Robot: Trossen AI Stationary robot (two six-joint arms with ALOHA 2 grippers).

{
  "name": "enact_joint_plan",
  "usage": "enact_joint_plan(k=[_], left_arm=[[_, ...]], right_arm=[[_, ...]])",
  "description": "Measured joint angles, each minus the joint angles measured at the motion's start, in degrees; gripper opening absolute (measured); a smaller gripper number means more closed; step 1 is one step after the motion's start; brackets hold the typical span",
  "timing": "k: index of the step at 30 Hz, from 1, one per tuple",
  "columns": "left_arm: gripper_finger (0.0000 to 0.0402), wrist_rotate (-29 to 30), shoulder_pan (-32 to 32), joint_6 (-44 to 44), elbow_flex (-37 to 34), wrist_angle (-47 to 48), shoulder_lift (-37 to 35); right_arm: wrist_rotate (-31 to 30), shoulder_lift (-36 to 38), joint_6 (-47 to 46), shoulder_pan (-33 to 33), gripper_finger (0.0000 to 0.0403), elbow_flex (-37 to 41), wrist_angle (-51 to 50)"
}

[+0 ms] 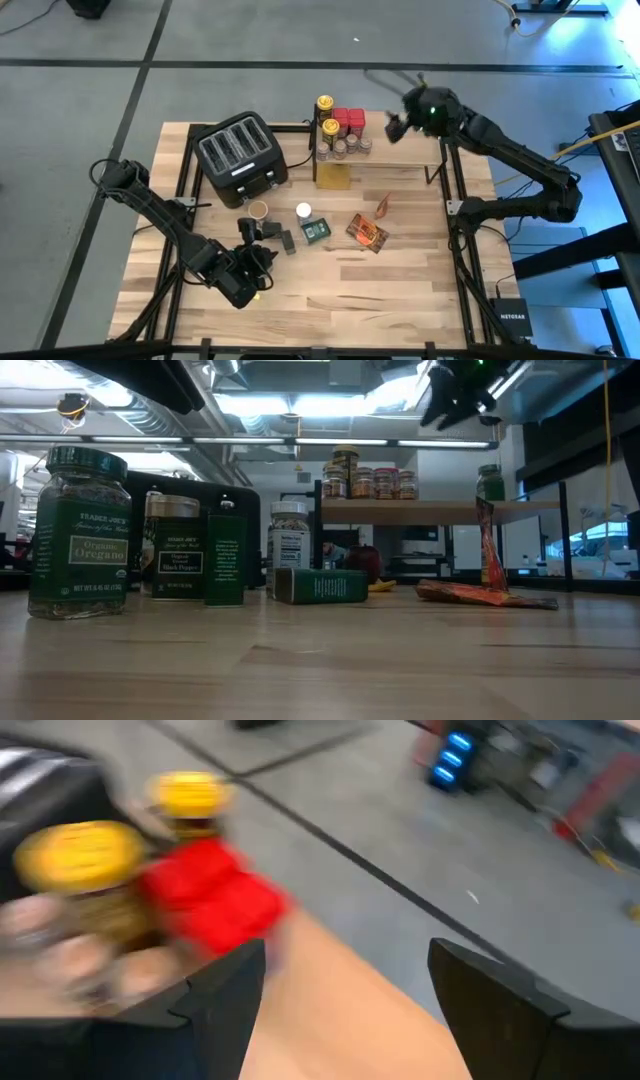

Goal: Shelf spices
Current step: Put the green seasoning bottle on the shelf

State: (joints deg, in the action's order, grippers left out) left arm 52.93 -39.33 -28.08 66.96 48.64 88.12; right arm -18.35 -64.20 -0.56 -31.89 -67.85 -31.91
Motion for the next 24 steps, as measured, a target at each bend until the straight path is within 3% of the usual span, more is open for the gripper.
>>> enact_joint_plan(k=[13, 19, 24], left_arm=[[0.0224, 0.4, 0.0, -1.1, 0.0, 0.0, 0.0], [0.0224, -0.1, 0.0, -1.1, 0.0, 0.1, 0.0], [0.0224, -3.8, 0.4, -0.8, 0.0, 0.1, 0.0]], right_arm=[[-0.5, -3.3, 1.0, 29.5, 0.0285, 0.0, 2.1], [-0.5, -10.2, 0.9, 38.1, 0.0285, 0.0, 2.6], [-0.4, -17.9, 1.6, 42.6, 0.0285, 0.0, 6.1]])
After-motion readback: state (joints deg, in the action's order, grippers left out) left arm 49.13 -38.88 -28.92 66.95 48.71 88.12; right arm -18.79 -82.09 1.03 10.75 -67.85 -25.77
